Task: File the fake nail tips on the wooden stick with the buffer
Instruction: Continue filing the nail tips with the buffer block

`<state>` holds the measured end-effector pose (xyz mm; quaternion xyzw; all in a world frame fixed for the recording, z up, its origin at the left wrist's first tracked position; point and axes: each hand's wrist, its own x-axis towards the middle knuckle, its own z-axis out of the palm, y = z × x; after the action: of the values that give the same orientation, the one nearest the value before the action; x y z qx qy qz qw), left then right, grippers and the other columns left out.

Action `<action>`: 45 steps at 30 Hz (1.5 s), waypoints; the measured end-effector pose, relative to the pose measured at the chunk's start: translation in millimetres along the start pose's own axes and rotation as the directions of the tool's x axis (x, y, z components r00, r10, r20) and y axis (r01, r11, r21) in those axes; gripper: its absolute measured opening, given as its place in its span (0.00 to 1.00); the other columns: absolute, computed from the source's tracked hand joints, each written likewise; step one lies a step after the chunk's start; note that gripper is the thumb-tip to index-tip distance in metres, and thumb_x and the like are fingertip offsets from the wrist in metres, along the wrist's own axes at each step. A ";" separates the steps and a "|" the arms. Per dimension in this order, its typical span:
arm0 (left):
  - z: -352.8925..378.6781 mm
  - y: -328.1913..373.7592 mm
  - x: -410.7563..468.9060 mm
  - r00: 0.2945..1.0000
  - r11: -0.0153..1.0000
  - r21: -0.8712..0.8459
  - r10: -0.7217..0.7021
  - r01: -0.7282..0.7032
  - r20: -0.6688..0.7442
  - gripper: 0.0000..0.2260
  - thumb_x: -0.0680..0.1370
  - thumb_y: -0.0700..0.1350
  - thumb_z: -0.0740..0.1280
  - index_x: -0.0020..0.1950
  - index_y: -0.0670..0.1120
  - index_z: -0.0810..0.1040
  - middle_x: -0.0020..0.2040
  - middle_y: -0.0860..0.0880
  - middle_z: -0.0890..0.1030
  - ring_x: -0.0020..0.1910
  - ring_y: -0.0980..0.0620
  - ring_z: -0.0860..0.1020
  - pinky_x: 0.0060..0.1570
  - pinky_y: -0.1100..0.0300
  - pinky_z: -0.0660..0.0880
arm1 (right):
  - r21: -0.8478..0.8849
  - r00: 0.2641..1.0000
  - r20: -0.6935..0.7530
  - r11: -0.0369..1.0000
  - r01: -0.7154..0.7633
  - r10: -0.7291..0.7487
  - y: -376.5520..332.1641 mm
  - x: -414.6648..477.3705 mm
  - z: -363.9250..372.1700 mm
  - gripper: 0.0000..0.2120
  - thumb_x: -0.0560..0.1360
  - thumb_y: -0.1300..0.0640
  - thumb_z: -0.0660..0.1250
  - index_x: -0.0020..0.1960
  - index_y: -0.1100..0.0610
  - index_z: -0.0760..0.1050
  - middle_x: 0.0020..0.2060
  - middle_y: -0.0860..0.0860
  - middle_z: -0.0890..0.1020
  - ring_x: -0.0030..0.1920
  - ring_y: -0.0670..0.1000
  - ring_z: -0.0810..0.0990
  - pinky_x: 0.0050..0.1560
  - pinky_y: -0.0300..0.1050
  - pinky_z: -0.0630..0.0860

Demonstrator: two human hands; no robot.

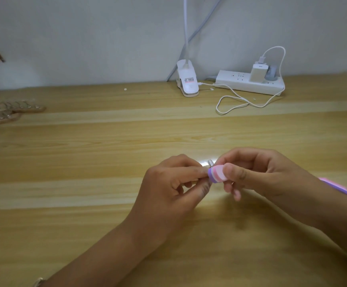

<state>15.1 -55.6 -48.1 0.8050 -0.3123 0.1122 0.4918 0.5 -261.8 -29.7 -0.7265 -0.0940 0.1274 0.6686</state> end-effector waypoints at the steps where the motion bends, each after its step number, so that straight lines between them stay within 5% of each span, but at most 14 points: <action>1: -0.1 0.1 0.1 1.000 1.000 -0.004 -0.002 0.002 -0.002 0.09 0.74 0.37 0.73 0.49 0.50 0.86 0.40 0.54 0.81 0.37 0.54 0.76 0.33 0.66 0.70 | 0.007 1.000 0.009 1.000 -0.005 0.005 -0.1 0.3 0.3 0.10 0.73 0.48 0.75 0.49 0.54 0.84 0.37 0.56 0.83 0.33 0.51 0.77 0.39 0.38 0.77; 12: 2.4 1.5 0.4 1.000 1.000 0.005 -0.006 0.006 -0.003 0.05 0.73 0.40 0.72 0.47 0.47 0.86 0.40 0.53 0.81 0.36 0.56 0.76 0.36 0.70 0.68 | 0.127 0.999 0.040 0.992 -0.017 0.012 -2.6 3.4 -12.3 0.05 0.68 0.60 0.78 0.40 0.57 0.81 0.36 0.61 0.77 0.32 0.50 0.73 0.31 0.38 0.73; 34: 4.1 -1.3 -0.9 0.998 0.983 -0.177 -0.041 0.047 0.040 0.06 0.75 0.41 0.70 0.49 0.47 0.86 0.40 0.51 0.82 0.37 0.57 0.77 0.36 0.67 0.70 | 0.118 0.991 0.069 0.987 0.107 -0.115 -0.4 1.9 -4.8 0.05 0.70 0.56 0.73 0.40 0.57 0.79 0.35 0.57 0.81 0.32 0.49 0.72 0.34 0.38 0.72; 40: 5.1 -1.5 -1.1 0.996 0.959 -0.271 -0.073 0.083 0.047 0.06 0.75 0.41 0.70 0.49 0.47 0.85 0.40 0.49 0.83 0.39 0.52 0.79 0.35 0.53 0.74 | 0.146 0.990 0.060 0.982 0.120 -0.130 2.2 1.7 -1.4 0.05 0.69 0.55 0.73 0.40 0.56 0.79 0.34 0.57 0.80 0.32 0.50 0.72 0.33 0.38 0.72; 45: 4.7 -1.8 0.5 0.994 0.944 -0.314 -0.092 0.106 0.058 0.06 0.76 0.41 0.70 0.48 0.48 0.85 0.38 0.53 0.82 0.38 0.58 0.78 0.37 0.66 0.71 | 0.150 0.993 0.000 0.981 0.121 -0.122 0.2 3.1 -9.4 0.05 0.68 0.55 0.73 0.39 0.56 0.80 0.34 0.56 0.81 0.31 0.49 0.73 0.32 0.39 0.72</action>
<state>15.9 -59.2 -51.5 0.7326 -0.2958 0.0189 0.6127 6.3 -269.8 -29.5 -0.6665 -0.1312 0.0964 0.7275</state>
